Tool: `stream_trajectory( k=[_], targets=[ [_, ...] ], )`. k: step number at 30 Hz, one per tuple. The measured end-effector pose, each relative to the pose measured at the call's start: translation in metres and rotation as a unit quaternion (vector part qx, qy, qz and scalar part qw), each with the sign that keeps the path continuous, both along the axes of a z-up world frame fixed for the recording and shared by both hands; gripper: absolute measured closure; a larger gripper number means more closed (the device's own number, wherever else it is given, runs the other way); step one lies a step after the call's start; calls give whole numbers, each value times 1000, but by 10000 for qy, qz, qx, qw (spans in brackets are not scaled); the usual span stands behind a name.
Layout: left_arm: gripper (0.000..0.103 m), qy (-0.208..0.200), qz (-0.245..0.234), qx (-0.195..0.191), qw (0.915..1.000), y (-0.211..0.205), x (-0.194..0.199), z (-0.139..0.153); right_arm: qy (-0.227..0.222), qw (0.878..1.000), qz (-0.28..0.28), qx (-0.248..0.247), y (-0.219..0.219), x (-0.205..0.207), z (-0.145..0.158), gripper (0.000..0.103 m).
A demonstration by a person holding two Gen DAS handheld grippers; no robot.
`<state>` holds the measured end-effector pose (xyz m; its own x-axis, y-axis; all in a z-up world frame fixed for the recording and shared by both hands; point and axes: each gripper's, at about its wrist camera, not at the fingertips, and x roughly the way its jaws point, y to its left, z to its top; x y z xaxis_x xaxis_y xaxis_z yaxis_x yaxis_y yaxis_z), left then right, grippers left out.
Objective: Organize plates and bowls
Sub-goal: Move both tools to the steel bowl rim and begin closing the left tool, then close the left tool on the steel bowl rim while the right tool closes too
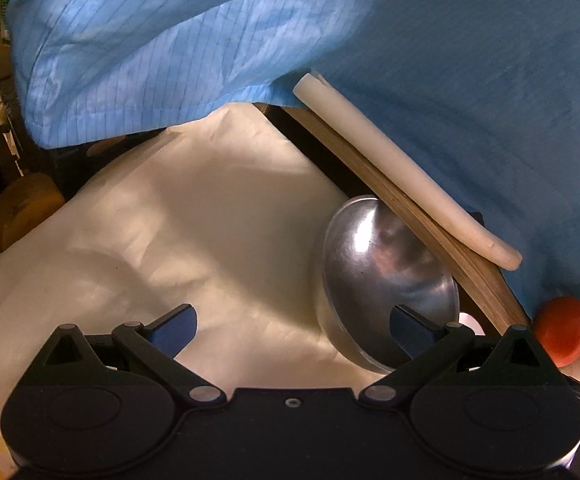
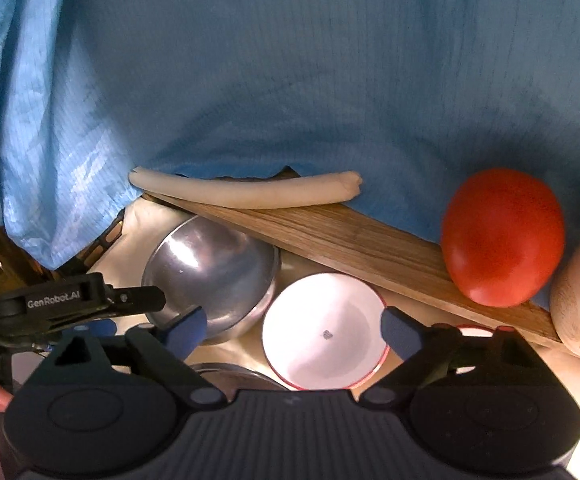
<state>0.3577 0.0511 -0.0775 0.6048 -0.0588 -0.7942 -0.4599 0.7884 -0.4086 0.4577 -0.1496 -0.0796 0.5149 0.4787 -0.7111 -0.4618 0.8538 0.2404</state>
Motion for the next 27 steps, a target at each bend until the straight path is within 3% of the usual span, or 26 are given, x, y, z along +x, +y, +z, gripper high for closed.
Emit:
stream_trajectory(
  k=[6, 8, 16, 19, 20, 22, 24, 27],
  targets=[
    [1, 8, 30, 50, 10000, 2, 0, -1, 6, 9995, 311, 47, 16, 5, -1, 25],
    [2, -3, 43, 53, 10000, 3, 0, 0, -26, 9991, 410, 39, 23, 8, -3, 34],
    [9, -159, 14, 49, 9999, 0, 2, 2, -101, 9983, 548, -154, 46, 26, -12, 48],
    [21, -224, -71, 41, 9997, -3, 5, 2, -85, 9983, 518, -252, 51, 32, -16, 56],
    [28, -246, -121, 32, 9996, -4, 7, 2, -74, 9982, 514, -287, 53, 33, -17, 62],
    [39, -314, -198, 18, 9993, -5, 8, 2, -67, 9980, 498, -373, 56, 35, -20, 67],
    [58, -299, -257, -25, 9992, -6, 11, 1, -61, 9979, 481, -422, 58, 36, -21, 71],
    [75, -239, -302, -108, 9992, -6, 11, -2, 7, 9983, 437, -383, 59, 37, -20, 80]
  ],
)
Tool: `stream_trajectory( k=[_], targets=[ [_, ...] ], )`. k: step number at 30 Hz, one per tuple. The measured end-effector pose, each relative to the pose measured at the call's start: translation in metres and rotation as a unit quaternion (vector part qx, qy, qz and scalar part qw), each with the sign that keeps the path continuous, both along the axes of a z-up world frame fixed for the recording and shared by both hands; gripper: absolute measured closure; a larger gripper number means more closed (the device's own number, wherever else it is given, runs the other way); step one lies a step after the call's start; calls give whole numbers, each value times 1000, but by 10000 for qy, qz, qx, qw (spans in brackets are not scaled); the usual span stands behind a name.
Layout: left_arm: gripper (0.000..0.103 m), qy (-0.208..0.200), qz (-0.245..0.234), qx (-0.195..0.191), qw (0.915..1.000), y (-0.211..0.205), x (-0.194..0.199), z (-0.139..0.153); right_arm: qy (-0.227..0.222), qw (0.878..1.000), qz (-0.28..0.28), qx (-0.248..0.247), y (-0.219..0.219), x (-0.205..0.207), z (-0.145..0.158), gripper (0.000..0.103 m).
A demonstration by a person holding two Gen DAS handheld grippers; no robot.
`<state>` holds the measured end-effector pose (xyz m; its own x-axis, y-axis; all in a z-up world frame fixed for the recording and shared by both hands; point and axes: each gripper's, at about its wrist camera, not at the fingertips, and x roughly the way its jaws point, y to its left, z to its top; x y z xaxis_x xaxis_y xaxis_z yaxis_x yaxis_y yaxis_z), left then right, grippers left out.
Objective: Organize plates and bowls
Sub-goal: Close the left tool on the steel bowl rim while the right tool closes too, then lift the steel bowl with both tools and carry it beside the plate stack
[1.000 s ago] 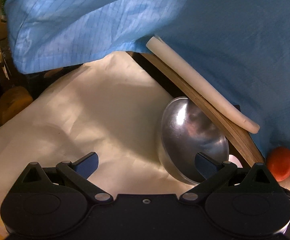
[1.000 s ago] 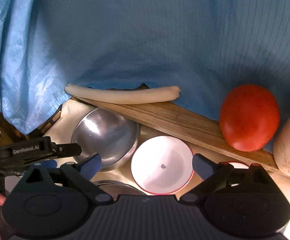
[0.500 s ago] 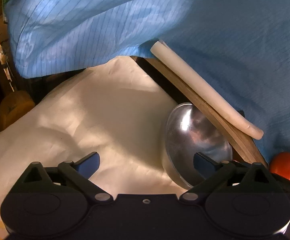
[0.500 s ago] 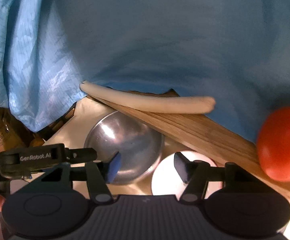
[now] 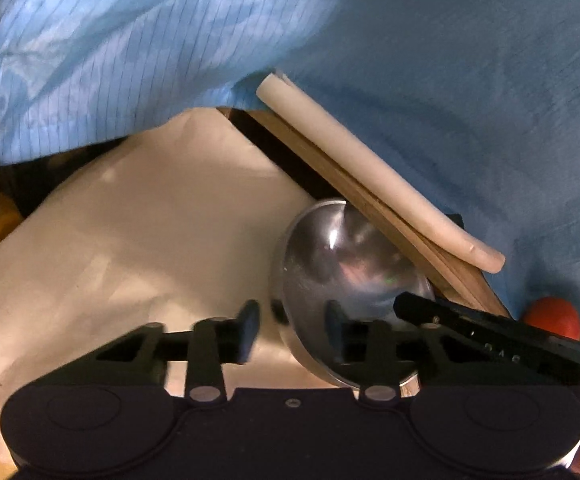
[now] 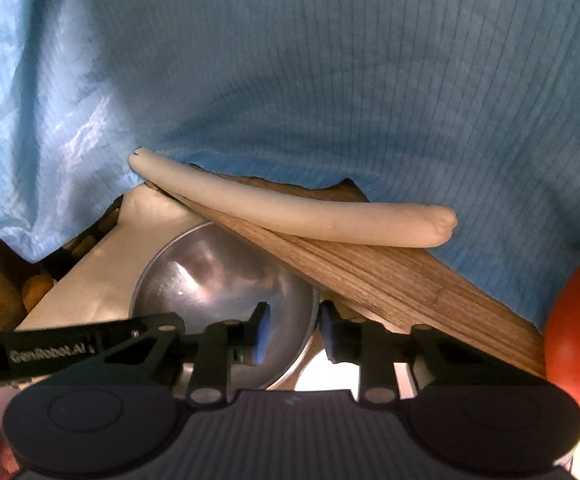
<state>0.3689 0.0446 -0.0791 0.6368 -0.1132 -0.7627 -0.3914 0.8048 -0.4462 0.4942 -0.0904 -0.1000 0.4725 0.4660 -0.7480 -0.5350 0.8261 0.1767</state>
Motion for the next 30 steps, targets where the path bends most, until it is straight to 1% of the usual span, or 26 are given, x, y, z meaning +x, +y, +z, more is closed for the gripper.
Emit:
stream_trajectory(
  k=[2, 3, 5, 7, 13, 19, 23, 30],
  targets=[
    [81, 55, 34, 81, 9999, 0, -3, 1, 37, 10000, -11, -8, 2, -2, 0, 84],
    [81, 82, 59, 92, 9999, 1, -6, 1, 41, 10000, -9, -30, 3, -4, -1, 85],
    [82, 119, 119, 51, 9998, 4, -11, 1, 69, 10000, 15, -32, 5, -6, -1, 91],
    [82, 159, 175, 65, 9997, 6, -18, 3, 117, 9999, 49, 0, 7, -9, -3, 93],
    [83, 194, 350, 62, 9992, 10, -40, 7, 52, 9997, 232, 47, 17, -27, -3, 94],
    [84, 19, 428, 130, 9990, 6, -59, 18, -139, 9993, 281, 179, 9, -47, 6, 94],
    [85, -121, 272, 174, 9994, -6, -68, 30, -310, 9989, 147, 333, -14, -62, 18, 93],
    [85, -346, -435, 213, 9982, -57, -75, 49, -591, 9963, -340, 529, -82, -99, 35, 93]
  ],
)
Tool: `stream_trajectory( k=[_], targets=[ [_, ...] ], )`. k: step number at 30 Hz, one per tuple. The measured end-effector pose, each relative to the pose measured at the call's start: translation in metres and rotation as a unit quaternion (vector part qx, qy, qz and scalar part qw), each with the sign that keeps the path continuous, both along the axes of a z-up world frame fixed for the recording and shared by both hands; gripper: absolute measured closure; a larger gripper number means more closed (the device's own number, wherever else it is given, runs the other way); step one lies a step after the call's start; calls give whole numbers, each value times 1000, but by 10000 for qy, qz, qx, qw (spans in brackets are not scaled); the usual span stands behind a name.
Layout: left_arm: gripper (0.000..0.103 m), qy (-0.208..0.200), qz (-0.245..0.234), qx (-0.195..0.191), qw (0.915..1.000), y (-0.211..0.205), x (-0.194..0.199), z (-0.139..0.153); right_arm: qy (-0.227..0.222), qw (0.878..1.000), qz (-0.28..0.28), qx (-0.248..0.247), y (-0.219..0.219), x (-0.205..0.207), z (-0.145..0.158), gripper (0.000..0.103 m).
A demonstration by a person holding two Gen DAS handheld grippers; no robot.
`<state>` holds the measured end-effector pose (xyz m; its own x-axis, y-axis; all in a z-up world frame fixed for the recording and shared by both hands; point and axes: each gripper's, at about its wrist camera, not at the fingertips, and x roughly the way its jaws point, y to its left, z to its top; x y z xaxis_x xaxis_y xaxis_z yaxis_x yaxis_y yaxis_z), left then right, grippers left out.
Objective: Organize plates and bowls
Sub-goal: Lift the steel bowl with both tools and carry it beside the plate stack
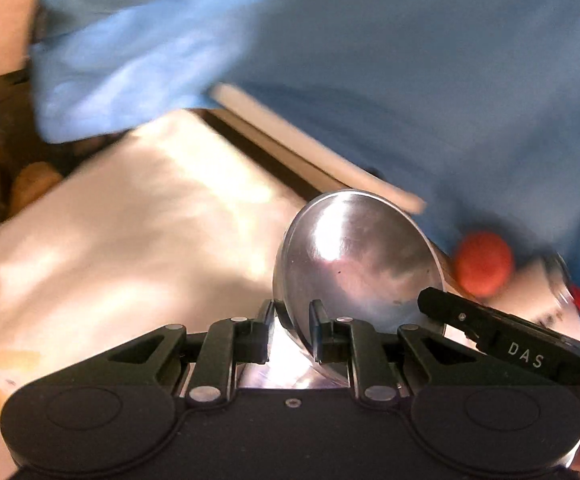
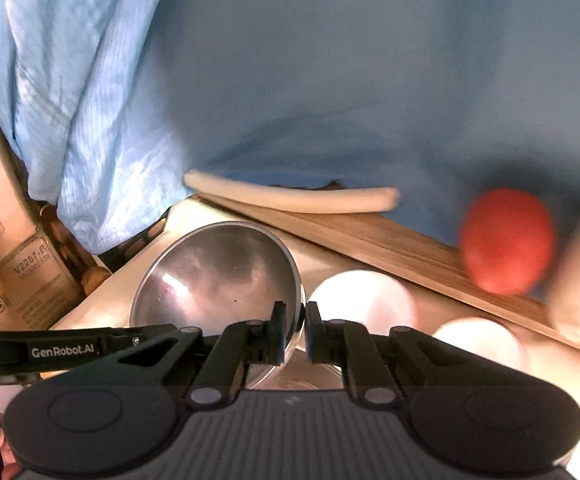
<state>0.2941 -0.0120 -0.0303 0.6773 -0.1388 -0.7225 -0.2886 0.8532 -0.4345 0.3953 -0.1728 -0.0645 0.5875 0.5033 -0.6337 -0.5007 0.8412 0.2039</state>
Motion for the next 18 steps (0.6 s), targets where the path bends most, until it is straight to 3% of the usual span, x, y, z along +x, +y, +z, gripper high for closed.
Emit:
stream_trajectory(
  k=[7, 18],
  targets=[
    [85, 10, -867, 1, 9962, -65, -8, 0, 46, 9974, -720, 81, -82, -41, -6, 93],
    [84, 277, -1874, 39, 9819, -156, -24, -19, 385, 9879, -1501, 116, -181, -98, -35, 93]
  ],
)
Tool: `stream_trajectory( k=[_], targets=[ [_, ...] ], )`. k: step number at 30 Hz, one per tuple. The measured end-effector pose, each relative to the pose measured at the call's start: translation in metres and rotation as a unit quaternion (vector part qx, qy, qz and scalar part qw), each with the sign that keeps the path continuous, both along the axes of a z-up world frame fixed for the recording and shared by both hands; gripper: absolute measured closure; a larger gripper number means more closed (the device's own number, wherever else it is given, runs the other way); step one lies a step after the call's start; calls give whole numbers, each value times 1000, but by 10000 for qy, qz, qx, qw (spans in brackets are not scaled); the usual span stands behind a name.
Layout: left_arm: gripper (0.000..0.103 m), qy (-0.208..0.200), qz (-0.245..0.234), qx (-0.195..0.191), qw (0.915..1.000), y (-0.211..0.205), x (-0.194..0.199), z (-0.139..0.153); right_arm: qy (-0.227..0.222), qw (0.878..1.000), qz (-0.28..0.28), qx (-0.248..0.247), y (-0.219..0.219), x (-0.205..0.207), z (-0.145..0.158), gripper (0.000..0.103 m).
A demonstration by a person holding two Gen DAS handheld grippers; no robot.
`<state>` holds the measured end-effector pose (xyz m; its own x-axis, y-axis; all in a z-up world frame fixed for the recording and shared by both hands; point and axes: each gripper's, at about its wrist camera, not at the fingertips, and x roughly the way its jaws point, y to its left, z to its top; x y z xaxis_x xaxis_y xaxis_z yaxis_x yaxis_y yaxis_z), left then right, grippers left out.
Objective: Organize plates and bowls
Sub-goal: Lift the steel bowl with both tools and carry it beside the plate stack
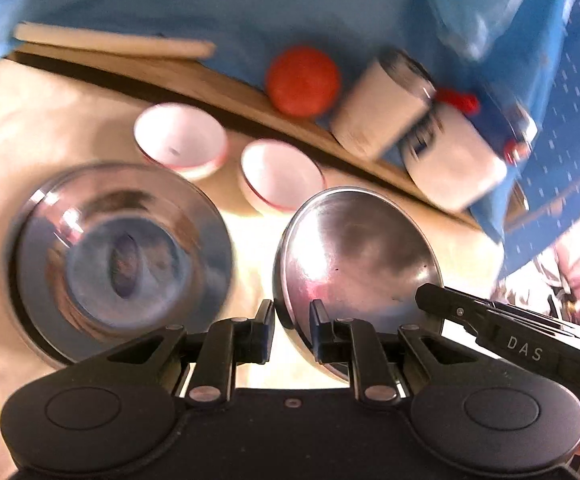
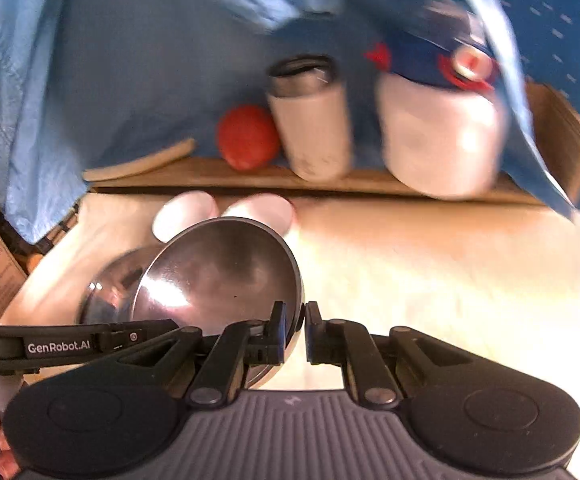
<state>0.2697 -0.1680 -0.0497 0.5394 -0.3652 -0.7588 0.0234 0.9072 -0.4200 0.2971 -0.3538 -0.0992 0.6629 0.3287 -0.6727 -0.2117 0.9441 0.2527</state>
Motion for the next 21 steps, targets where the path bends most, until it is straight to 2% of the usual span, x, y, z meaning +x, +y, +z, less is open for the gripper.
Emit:
stream_trajectory(
  k=[6, 15, 21],
  targets=[
    [84, 263, -219, 108, 9994, -25, -16, -15, 211, 9997, -83, 22, -17, -20, -19, 93],
    [84, 532, -167, 336, 9979, -29, -30, -26, 472, 9988, 75, 89, -14, -33, -37, 92],
    [84, 607, -99, 425, 9972, -25, -33, -29, 471, 9987, 172, 101, -11, -34, -39, 92]
  ],
)
